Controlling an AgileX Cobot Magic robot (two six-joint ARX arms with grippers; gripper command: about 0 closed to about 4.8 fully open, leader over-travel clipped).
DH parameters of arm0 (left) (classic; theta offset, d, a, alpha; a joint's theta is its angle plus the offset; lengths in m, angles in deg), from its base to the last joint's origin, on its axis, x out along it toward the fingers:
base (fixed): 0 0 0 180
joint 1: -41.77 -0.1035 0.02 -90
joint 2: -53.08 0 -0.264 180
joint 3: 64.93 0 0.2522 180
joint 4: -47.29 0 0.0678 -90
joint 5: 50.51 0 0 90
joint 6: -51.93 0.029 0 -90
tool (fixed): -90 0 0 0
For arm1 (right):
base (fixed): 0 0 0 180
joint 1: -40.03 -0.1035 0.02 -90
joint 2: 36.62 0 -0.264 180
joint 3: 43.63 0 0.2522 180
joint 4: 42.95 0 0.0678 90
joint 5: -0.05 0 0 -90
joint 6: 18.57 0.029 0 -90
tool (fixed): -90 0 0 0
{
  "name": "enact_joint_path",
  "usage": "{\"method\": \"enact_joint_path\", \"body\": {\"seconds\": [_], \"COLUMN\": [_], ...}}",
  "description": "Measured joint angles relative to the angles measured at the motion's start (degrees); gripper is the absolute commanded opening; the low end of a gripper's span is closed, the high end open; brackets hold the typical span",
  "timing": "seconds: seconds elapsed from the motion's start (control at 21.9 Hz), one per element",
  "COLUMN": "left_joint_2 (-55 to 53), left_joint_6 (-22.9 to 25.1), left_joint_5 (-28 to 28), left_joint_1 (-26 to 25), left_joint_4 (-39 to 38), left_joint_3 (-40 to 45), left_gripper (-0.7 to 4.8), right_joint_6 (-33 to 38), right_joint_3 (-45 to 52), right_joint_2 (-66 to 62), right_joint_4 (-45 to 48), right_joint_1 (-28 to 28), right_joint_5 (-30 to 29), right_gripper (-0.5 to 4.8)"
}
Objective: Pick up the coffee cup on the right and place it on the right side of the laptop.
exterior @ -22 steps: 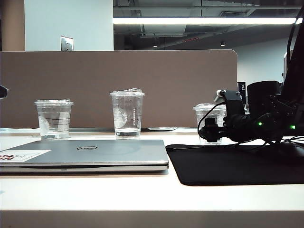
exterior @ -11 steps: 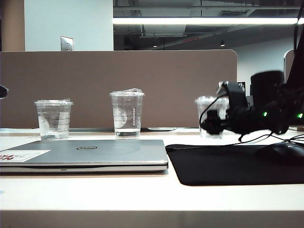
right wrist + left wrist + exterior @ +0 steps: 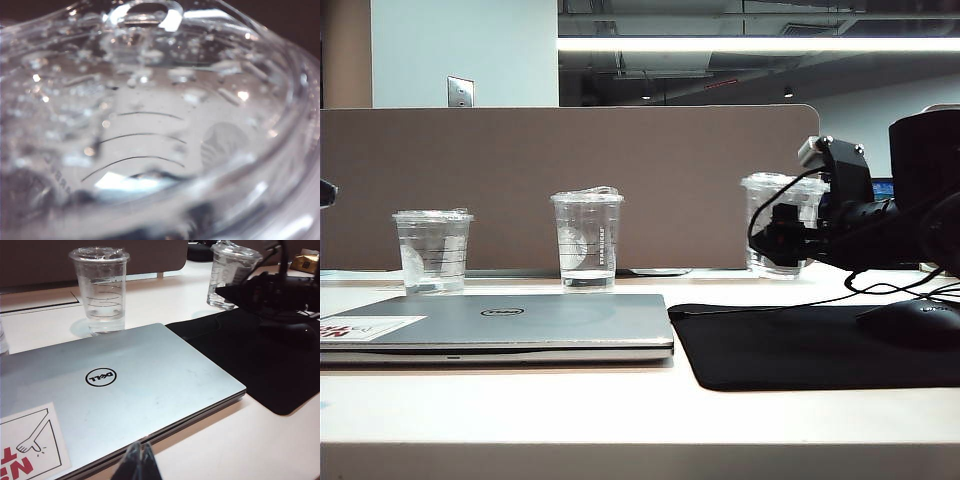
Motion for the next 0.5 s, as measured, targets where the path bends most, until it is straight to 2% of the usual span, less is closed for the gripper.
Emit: {"method": "enact_joint_path", "body": {"seconds": [0.05, 0.23, 0.5], "left_joint_2": [0.0, 0.0, 0.0], "left_joint_6": [0.0, 0.0, 0.0], "left_joint_5": [0.0, 0.0, 0.0], "left_joint_1": [0.0, 0.0, 0.0], "left_joint_4": [0.0, 0.0, 0.0], "left_joint_3": [0.0, 0.0, 0.0], "left_gripper": [-0.05, -0.05, -0.05], "right_joint_6": [0.31, 0.42, 0.42], "right_joint_3": [3.04, 6.99, 8.63], "right_joint_2": [0.92, 1.62, 1.6], "right_joint_4": [2.69, 4.13, 3.72], "right_joint_1": [-1.46, -4.81, -9.29], "right_joint_5": [-0.07, -0.17, -0.17], "right_gripper": [3.46, 3.47, 3.47]}}
